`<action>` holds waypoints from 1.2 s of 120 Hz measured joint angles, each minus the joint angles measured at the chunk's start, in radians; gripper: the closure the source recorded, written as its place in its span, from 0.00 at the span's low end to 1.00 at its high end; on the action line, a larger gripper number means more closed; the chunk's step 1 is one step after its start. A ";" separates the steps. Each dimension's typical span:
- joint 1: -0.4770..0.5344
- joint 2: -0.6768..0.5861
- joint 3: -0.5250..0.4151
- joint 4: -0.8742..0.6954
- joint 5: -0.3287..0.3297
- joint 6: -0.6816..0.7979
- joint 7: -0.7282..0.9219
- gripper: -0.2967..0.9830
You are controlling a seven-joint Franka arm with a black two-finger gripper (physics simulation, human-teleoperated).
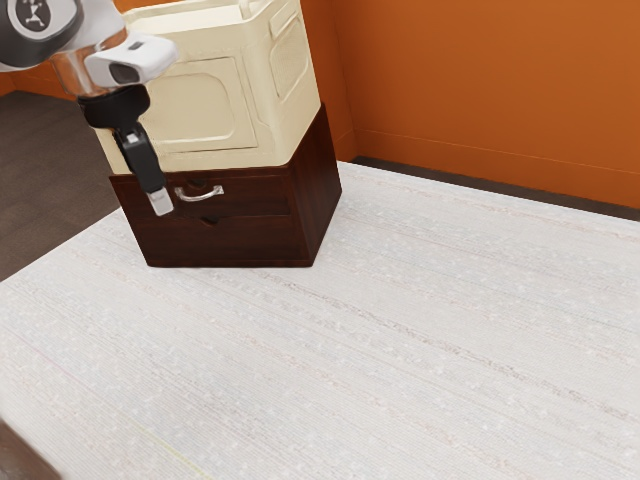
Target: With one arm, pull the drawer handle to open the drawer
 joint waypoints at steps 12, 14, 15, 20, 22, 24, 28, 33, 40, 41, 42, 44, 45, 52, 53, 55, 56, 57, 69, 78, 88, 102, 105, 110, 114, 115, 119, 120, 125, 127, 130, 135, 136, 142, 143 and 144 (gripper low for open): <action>0.030 0.006 0.003 0.000 0.002 0.017 0.046 0.23; 0.033 0.008 0.003 0.000 0.002 0.019 0.053 0.23; 0.034 0.008 0.003 0.000 0.002 0.020 0.057 0.23; 0.038 0.009 0.003 -0.001 0.002 0.024 0.073 0.23; 0.040 0.011 0.001 -0.003 0.002 0.026 0.080 0.23; 0.041 0.015 -0.001 -0.005 0.004 0.027 0.086 0.23; 0.037 0.018 -0.001 -0.007 0.006 0.029 0.097 0.23; 0.025 0.018 0.000 -0.009 0.008 0.032 0.110 0.23; 0.001 0.021 0.006 -0.010 0.008 0.035 0.125 0.23; -0.001 0.023 0.006 -0.010 0.009 0.035 0.128 0.23; -0.004 0.025 0.007 -0.010 0.010 0.036 0.132 0.23; -0.006 0.033 0.007 -0.011 0.012 0.039 0.142 0.23; -0.007 0.037 0.007 -0.012 0.013 0.041 0.147 0.23; -0.001 0.051 0.008 -0.044 0.018 0.075 0.187 0.23; 0.002 0.052 0.008 -0.051 0.019 0.082 0.193 0.23; 0.008 0.053 0.008 -0.063 0.020 0.098 0.205 0.23; 0.011 0.054 0.008 -0.068 0.021 0.105 0.212 0.23; 0.015 0.055 0.008 -0.073 0.021 0.114 0.218 0.23; 0.065 0.072 0.008 -0.115 0.021 0.234 0.308 0.23; 0.082 0.096 0.007 -0.122 0.018 0.314 0.375 0.23; 0.102 0.125 0.002 -0.122 0.017 0.382 0.444 0.23; 0.138 0.156 0.000 -0.109 -0.004 0.464 0.535 0.23; 0.147 0.165 0.000 -0.107 -0.016 0.481 0.555 0.23; 0.157 0.180 0.000 -0.104 -0.033 0.508 0.588 0.24; 0.164 0.190 -0.001 -0.103 -0.042 0.529 0.612 0.26; 0.166 0.193 -0.001 -0.103 -0.045 0.534 0.618 0.27; 0.173 0.203 -0.001 -0.100 -0.052 0.555 0.643 0.30; 0.175 0.205 -0.001 -0.099 -0.053 0.560 0.649 0.30; 0.183 0.215 -0.001 -0.093 -0.059 0.582 0.678 0.35; 0.185 0.220 -0.001 -0.092 -0.061 0.591 0.689 0.37; 0.191 0.228 -0.002 -0.089 -0.064 0.603 0.705 0.40; 0.200 0.244 -0.003 -0.077 -0.067 0.621 0.730 0.44; 0.201 0.246 -0.003 -0.075 -0.067 0.624 0.734 0.45; 0.206 0.260 -0.003 -0.059 -0.070 0.640 0.763 0.48; 0.207 0.262 -0.003 -0.056 -0.071 0.643 0.768 0.49; 0.207 0.264 -0.003 -0.053 -0.071 0.645 0.772 0.49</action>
